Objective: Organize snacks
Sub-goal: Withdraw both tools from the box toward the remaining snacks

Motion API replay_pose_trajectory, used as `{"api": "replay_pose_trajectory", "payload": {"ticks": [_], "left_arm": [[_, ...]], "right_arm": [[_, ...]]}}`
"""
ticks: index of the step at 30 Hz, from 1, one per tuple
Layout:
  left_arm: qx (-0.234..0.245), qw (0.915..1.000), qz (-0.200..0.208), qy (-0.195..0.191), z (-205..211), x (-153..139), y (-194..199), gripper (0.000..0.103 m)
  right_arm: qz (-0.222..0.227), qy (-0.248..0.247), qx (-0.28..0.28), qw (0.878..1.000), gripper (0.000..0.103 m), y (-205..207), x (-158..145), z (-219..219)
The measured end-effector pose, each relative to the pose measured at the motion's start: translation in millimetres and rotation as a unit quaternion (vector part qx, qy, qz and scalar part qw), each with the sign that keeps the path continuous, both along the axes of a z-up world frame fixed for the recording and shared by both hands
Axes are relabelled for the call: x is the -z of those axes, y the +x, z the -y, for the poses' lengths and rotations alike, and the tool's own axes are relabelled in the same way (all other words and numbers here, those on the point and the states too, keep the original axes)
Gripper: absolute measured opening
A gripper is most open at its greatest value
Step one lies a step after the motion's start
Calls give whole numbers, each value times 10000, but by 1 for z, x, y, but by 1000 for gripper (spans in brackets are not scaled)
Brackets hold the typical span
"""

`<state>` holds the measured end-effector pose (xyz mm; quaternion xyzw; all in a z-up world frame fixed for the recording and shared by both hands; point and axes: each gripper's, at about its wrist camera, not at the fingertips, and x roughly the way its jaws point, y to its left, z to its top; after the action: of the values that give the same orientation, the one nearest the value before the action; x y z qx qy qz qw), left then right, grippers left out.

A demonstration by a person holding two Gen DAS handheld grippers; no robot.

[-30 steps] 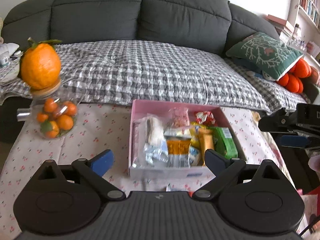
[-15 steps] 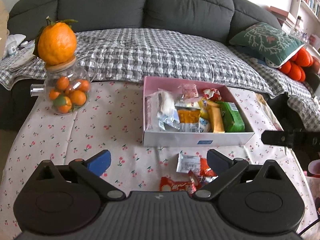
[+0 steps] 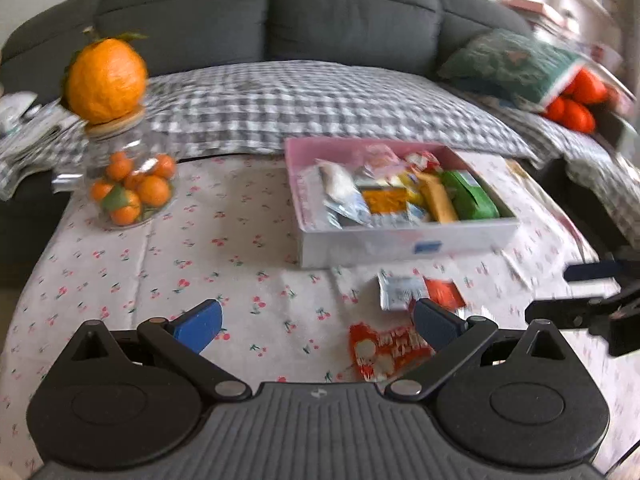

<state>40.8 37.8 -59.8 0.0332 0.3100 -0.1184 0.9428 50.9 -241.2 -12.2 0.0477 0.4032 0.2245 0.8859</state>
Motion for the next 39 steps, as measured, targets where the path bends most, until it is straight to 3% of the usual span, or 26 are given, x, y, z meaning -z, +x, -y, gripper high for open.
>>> {"api": "replay_pose_trajectory", "payload": {"ticks": [7,14,17,25,30,32,36,39], "left_arm": [[597,9973,78,413,3,29,-2,102],[1098,9881,-74,1077,19,53,1,103],[1231,9861,165,1103,20,55,-2,103],[1415,9869,167,758,13,56,7,103],[1675,9831,158,720,12,55,14,103],[1792,9811,172,715,12,53,15,100],[1971,9773,238,743,16,48,13,82],[2106,9731,353,868,23,45,10,76]], "right_arm": [[136,-443,-499,9977,100,-12,25,-7],[-42,-888,-788,9929,100,-10,52,-27],[69,-1002,-880,9910,102,-12,57,-32],[148,-922,-878,9918,103,-10,61,-32],[44,-994,-964,9904,103,-6,59,-35],[63,-1000,-1000,9899,103,-5,58,-35],[171,-982,-1016,9898,102,-7,57,-35],[240,-888,-1004,9907,99,-7,53,-35]]}}
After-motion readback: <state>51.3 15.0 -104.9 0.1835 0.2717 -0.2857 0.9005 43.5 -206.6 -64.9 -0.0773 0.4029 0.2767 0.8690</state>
